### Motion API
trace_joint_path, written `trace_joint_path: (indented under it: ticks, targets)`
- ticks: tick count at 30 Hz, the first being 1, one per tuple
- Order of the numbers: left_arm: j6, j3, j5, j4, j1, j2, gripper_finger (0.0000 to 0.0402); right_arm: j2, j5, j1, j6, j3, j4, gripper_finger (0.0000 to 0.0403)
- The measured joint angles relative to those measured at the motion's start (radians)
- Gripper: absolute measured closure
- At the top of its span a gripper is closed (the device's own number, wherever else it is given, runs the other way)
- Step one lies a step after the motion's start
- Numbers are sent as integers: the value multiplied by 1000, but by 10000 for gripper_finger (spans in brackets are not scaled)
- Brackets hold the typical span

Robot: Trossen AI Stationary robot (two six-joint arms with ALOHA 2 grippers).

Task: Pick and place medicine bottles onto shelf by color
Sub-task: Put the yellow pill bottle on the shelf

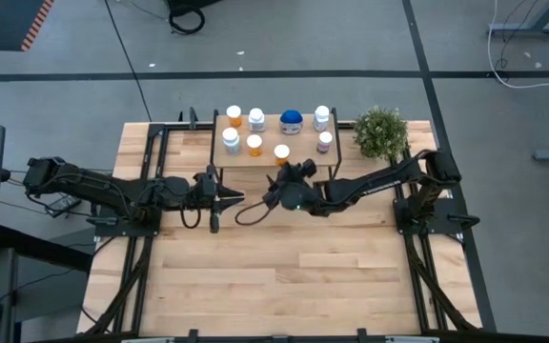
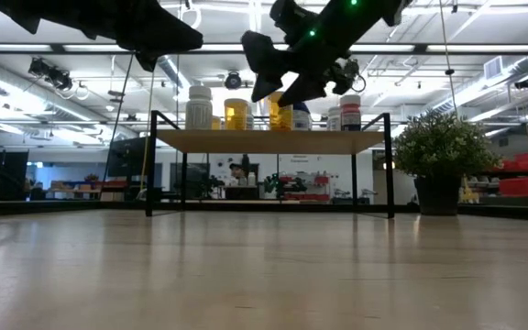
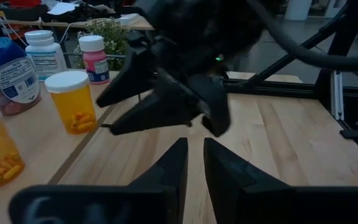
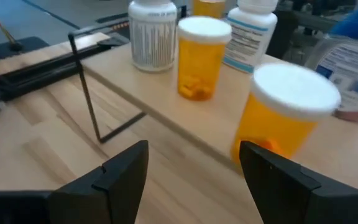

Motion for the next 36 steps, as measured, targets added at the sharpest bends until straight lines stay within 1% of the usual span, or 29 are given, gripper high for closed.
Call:
trace_joint_path:
  ticks: [6,11,15,22,29,36]
  targets:
    - [2,0,0,0,0,0,348,0,-62,-68,-28,0,9,141]
    - [2,0,0,0,0,0,343,0,-94,-90,-39,0,9,141]
    - [2,0,0,-9,0,0,343,0,-86,-90,-51,0,9,141]
    - [0,0,0,-24,0,0,350,0,-18,-90,-21,0,1,141]
    - [0,0,0,-24,0,0,342,0,-16,-89,-1,0,9,141]
    - [-1,0,0,-23,0,0,350,0,-15,-110,-24,0,61,141]
